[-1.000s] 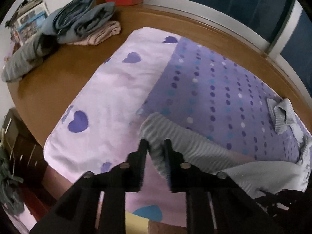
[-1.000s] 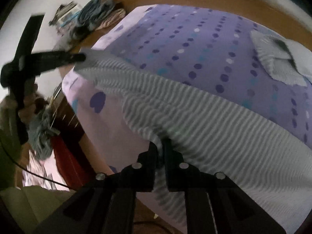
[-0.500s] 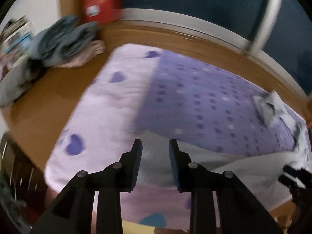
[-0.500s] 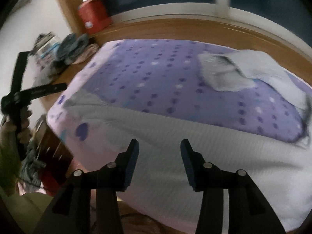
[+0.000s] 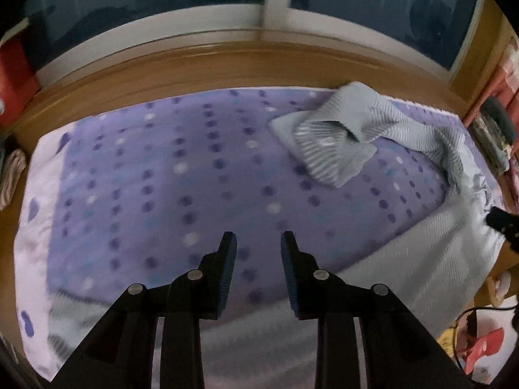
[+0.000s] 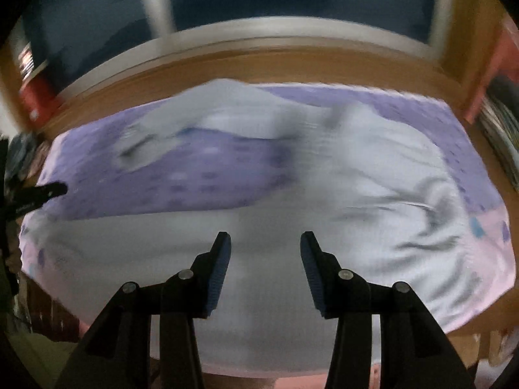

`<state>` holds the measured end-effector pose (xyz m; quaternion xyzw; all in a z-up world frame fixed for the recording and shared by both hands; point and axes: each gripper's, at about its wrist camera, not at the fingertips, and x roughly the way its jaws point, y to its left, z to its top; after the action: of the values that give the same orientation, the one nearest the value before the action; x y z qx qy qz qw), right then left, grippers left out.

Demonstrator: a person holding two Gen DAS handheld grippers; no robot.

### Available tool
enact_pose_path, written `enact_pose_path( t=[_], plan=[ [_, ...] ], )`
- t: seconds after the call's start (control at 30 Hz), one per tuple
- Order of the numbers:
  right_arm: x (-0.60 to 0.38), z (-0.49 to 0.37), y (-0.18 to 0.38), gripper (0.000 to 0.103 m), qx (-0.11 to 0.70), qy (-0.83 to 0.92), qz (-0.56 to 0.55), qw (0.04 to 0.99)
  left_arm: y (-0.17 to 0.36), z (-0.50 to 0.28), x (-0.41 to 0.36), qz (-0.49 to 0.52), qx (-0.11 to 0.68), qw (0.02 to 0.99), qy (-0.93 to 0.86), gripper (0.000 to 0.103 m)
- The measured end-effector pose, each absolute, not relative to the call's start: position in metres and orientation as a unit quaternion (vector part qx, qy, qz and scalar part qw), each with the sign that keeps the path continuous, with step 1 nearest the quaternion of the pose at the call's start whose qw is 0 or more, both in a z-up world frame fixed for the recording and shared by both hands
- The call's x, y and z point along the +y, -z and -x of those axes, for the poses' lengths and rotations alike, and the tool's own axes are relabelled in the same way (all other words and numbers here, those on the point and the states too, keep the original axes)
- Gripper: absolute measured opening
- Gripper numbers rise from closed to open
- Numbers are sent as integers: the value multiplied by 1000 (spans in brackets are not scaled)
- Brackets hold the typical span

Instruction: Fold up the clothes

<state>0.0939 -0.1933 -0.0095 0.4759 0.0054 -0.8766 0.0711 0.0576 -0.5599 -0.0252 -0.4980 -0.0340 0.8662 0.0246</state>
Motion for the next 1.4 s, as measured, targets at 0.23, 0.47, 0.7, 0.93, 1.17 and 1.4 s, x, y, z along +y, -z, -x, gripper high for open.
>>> enact_pose_path(
  t=[0.23, 0.47, 0.7, 0.93, 1.17, 1.4],
  plan=[
    [-69, -61, 10, 45, -28, 873, -486, 34, 33, -11, -529, 487, -106, -10, -867, 28],
    [1, -5, 22, 45, -35, 862, -503, 40, 25, 30, -534, 473, -131, -82, -867, 28],
    [24, 26, 40, 45, -74, 856, -512, 23, 53, 60, -532, 519, -145, -69, -839, 28],
    [35, 41, 49, 45, -107, 845, -524, 8, 62, 64, -528, 521, -150, -51, -839, 35],
    [32, 59, 54, 53, -103, 849, -519, -10, 62, 57, -517, 510, -118, -51, -850, 35],
    [4, 60, 52, 24, -42, 874, -484, -28, 56, 48, -502, 498, -70, -85, -860, 13]
  ],
)
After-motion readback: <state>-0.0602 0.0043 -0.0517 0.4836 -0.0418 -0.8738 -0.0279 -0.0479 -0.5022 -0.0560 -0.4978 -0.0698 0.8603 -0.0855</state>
